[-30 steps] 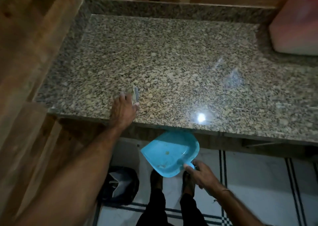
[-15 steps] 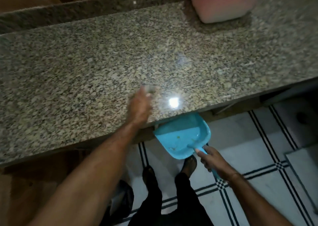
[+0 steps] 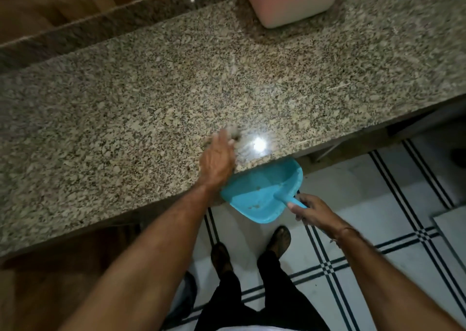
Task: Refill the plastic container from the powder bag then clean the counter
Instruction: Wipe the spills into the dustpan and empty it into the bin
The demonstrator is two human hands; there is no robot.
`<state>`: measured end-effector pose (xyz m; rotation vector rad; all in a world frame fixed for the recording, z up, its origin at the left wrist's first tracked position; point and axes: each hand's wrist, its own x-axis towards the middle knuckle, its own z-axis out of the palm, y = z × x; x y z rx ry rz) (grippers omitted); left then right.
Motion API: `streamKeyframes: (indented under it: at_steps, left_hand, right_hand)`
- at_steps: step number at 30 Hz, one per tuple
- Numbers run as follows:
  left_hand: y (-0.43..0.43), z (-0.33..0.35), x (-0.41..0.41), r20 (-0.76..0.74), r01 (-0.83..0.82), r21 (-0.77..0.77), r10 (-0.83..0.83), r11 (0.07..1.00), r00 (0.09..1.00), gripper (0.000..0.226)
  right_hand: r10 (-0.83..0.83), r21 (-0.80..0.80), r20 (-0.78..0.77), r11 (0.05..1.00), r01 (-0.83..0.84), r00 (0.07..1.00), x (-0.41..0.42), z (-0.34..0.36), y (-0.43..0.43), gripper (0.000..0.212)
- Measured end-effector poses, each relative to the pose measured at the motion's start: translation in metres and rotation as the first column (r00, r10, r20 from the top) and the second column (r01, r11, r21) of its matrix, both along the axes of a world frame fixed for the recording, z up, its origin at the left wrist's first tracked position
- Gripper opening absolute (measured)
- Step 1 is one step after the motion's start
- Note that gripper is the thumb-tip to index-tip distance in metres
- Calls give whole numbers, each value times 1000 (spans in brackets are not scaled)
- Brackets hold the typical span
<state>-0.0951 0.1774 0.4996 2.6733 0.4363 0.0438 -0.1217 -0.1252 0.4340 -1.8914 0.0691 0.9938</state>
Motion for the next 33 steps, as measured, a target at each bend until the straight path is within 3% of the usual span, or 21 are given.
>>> streamKeyframes:
  at_steps: [2,4,7,9,13,15,17,18,20,23,25,27,29,31,33]
  left_hand:
    - [23,12,7,79,-216,-4,215,976,973,23]
    - [66,16,-1,77,-459,42,455,888,887,26]
    - [120,6,-17,-59,-712,146,725,687,687,32]
    - [115,-1,-5,-118,-743,190,767,641,631,40]
    - [16,-6,55,35,-518,151,519,842,854,33]
    - [-50,2,73,53,-224,100,220,969,974,17]
    - [-95,3,80,36,136,65,-139,989,990,19]
    - [-102,2,83,31,240,64,-242,969,970,23]
    - [-96,6,93,88,219,20,-220,976,972,28]
    - [-40,10,116,114,-102,82,93,991,989,21]
    - [6,4,139,61,-349,66,345,935,937,22]
    - [17,3,168,-20,-496,63,498,866,867,23]
    - [-12,3,192,-25,-391,77,394,917,919,25]
    - [-66,9,201,55,-70,26,69,997,996,21]
    - [-114,7,199,73,289,-5,-288,957,955,25]
  right_hand:
    - [11,13,10,1000,-11,1000,12,2,-16,25]
    - [15,23,13,1000,-15,1000,21,2,-30,20]
    - [6,10,-7,1000,-6,1000,31,-1,-48,45]
    - [-10,1,-8,1000,10,1000,35,-7,-57,50]
    - [-36,-8,-8,999,36,999,48,-8,-68,21]
    - [-47,-9,-21,999,47,999,56,-7,-73,18]
    - [-48,-13,-31,999,47,998,63,-2,-80,18]
    - [-52,-18,-39,999,51,998,66,-1,-85,19]
    - [-62,-23,-55,998,61,997,71,1,-96,18]
    - [-101,-34,-70,995,99,992,78,3,-115,18]
    - [-132,-58,-74,990,128,989,80,0,-124,20]
    - [-148,-72,-70,987,143,986,82,-5,-130,21]
    - [-158,-73,-75,986,153,985,87,-8,-133,20]
    - [-158,-67,-90,986,152,983,93,-6,-134,20]
    - [-170,-71,-100,984,163,980,101,-2,-136,19]
